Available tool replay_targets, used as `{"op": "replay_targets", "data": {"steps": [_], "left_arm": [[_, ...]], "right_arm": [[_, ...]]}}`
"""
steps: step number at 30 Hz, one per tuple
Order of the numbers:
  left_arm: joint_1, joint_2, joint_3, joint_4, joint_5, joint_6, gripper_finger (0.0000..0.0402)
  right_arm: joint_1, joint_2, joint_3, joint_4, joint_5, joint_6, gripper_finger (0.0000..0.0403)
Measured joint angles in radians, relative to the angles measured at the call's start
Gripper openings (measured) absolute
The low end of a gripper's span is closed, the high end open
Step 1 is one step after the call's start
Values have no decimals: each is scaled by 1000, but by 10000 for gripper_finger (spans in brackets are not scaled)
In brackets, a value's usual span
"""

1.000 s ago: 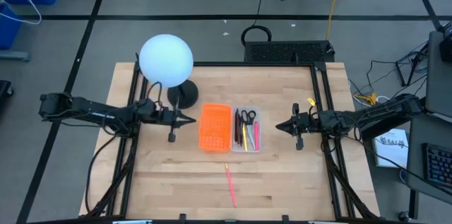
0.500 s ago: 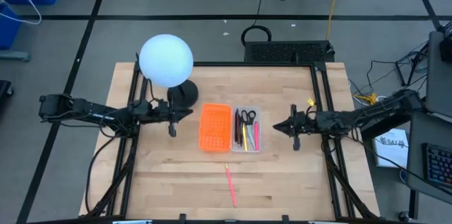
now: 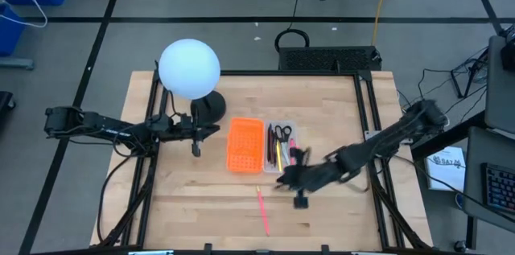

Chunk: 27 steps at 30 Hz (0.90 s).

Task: Pick & place school supplies into a supply box
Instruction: Put the pink pencil into the orange supply box

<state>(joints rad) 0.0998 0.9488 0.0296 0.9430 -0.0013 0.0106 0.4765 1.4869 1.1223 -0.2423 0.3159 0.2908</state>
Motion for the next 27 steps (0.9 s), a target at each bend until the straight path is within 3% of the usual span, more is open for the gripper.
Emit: {"op": "replay_targets", "data": {"steps": [5,9,12,19,27], "left_arm": [[0,-1,0,4,0,-60,45],[0,-1,13,6,0,-84,46],[0,-1,30,11,27,-95,46],[0,-1,44,11,153,-103,46],[0,-1,44,12,177,-60,47]], "right_arm": [[33,256,397,-369,-4,99,0],[22,392,557,-426,-60,226,0],[-2,434,587,-355,-136,326,0],[-61,518,586,-296,-124,502,8],[-115,630,586,-370,-250,651,111]]}}
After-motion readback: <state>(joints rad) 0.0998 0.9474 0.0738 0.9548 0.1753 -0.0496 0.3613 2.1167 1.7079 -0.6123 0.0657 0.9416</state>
